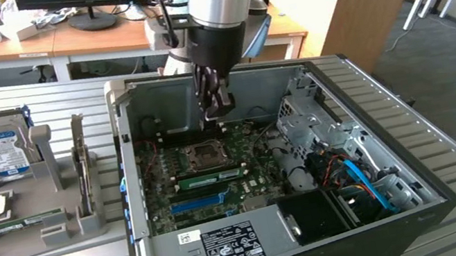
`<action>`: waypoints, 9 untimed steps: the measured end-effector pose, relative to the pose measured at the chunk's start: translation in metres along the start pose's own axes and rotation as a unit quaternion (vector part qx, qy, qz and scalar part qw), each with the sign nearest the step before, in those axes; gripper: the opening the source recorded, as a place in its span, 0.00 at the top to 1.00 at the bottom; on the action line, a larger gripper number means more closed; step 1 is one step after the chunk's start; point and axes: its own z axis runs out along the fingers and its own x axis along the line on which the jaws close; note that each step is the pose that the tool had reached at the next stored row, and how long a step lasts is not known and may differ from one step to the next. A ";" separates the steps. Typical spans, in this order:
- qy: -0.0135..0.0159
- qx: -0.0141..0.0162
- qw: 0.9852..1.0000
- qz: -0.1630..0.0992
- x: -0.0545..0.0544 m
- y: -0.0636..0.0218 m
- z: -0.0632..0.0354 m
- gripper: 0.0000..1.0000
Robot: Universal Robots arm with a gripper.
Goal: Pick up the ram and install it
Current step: 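Press down the ram until it locks into place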
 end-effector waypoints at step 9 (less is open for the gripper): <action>0.000 0.000 1.000 0.000 0.000 0.0002 -0.0098 0.90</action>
